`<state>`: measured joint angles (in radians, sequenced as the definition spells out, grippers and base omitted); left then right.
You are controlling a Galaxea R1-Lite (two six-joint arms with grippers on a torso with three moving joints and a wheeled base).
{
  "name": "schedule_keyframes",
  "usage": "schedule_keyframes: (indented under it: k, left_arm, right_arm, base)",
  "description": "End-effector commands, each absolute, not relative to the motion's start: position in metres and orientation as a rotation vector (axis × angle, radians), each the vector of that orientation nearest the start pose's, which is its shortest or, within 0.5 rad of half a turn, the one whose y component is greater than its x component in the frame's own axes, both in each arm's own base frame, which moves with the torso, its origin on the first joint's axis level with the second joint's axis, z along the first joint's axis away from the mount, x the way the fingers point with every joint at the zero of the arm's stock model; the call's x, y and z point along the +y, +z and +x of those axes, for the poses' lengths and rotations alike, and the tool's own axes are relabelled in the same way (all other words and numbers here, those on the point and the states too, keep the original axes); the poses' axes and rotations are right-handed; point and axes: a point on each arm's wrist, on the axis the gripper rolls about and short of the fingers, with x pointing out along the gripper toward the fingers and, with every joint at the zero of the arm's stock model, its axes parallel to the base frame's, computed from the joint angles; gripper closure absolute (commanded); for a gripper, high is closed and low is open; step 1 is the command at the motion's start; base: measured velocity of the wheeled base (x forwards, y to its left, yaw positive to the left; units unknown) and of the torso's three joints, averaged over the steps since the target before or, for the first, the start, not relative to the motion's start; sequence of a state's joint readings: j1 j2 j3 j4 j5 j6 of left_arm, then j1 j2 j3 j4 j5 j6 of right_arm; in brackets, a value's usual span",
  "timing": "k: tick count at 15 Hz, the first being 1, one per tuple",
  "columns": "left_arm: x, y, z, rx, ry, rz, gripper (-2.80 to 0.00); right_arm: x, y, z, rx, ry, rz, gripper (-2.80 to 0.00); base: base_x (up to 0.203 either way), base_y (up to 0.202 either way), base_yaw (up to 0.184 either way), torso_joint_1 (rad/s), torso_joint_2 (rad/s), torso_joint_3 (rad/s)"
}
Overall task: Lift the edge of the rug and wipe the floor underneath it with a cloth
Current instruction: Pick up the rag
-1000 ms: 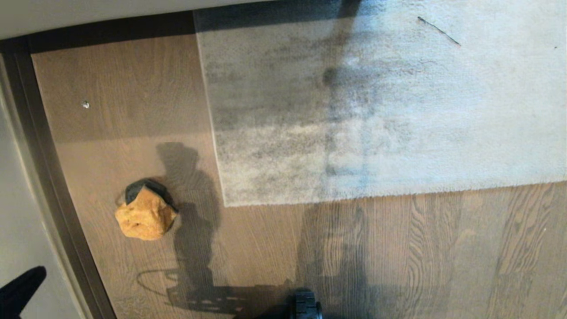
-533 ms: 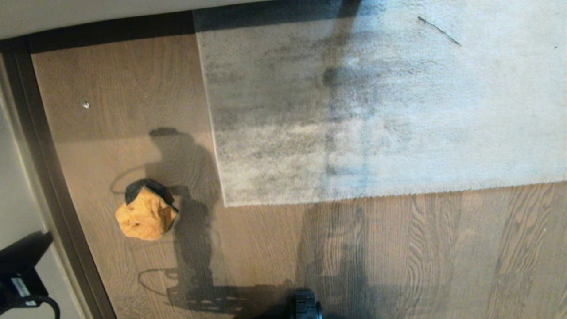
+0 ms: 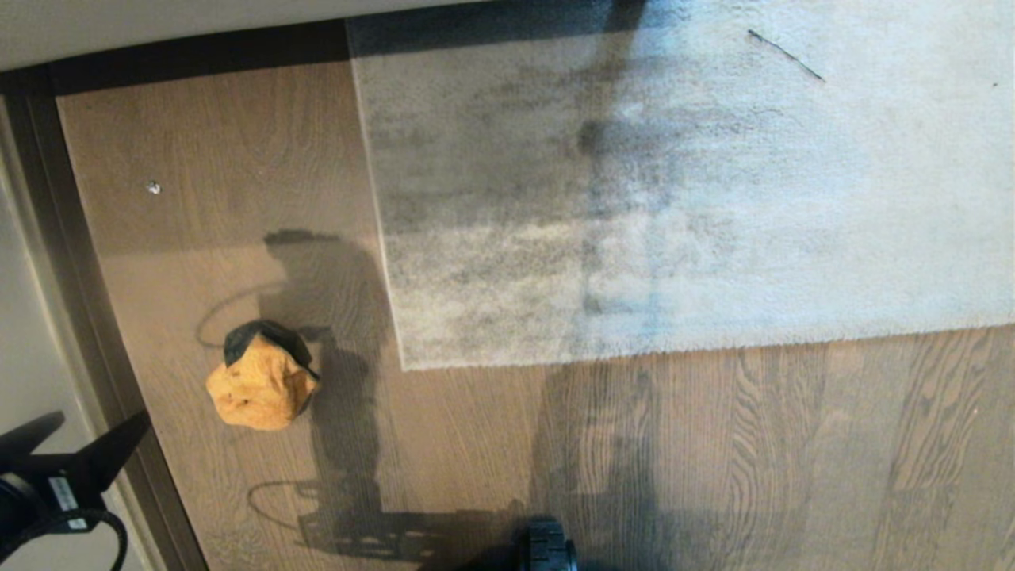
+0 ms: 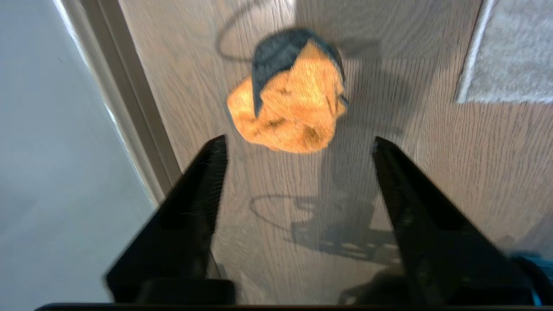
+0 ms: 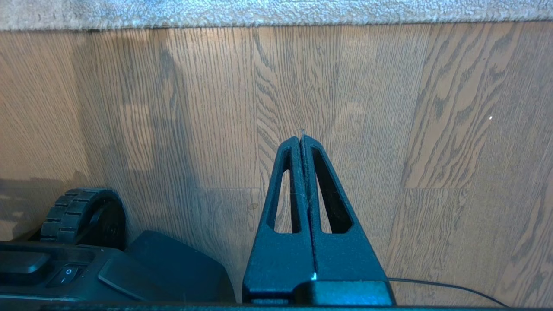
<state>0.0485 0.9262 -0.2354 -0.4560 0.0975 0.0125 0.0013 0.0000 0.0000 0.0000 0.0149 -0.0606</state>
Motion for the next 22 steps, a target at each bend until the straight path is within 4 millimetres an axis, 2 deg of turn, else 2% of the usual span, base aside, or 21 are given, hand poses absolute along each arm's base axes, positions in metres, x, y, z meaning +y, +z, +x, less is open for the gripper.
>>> schedule_keyframes:
  k: [1, 5, 11, 17, 22]
  left_arm:
    - [0.008, 0.161, 0.11, 0.269, 0.145, 0.008, -2.8]
    - [0.008, 0.155, 0.13, 0.324, 0.141, 0.011, -2.8]
    - [0.008, 0.14, 0.182, 0.308, 0.117, 0.019, -2.8]
    - [0.01, 0.112, 0.218, 0.313, 0.117, 0.045, -2.8]
    - [0.012, 0.082, 0.236, 0.31, 0.124, 0.048, -2.8]
  right_arm:
    - [0.0, 0.075, -0.023, -0.001, 0.017, -0.061, 0.0]
    - [0.0, 0.075, -0.023, -0.001, 0.017, -0.061, 0.0]
    - [0.0, 0.075, -0.023, -0.001, 0.017, -0.061, 0.0]
    - [0.0, 0.075, -0.023, -0.001, 0.017, -0.061, 0.0]
    - [0.0, 0.075, -0.023, -0.001, 0.017, -0.061, 0.0]
  base:
    - [0.0, 0.0, 0.0, 0.0, 0.0, 0.0]
    - [0.0, 0.0, 0.0, 0.0, 0.0, 0.0]
    - [0.0, 0.0, 0.0, 0.0, 0.0, 0.0]
    - [0.0, 0.0, 0.0, 0.0, 0.0, 0.0]
    - [0.0, 0.0, 0.0, 0.0, 0.0, 0.0]
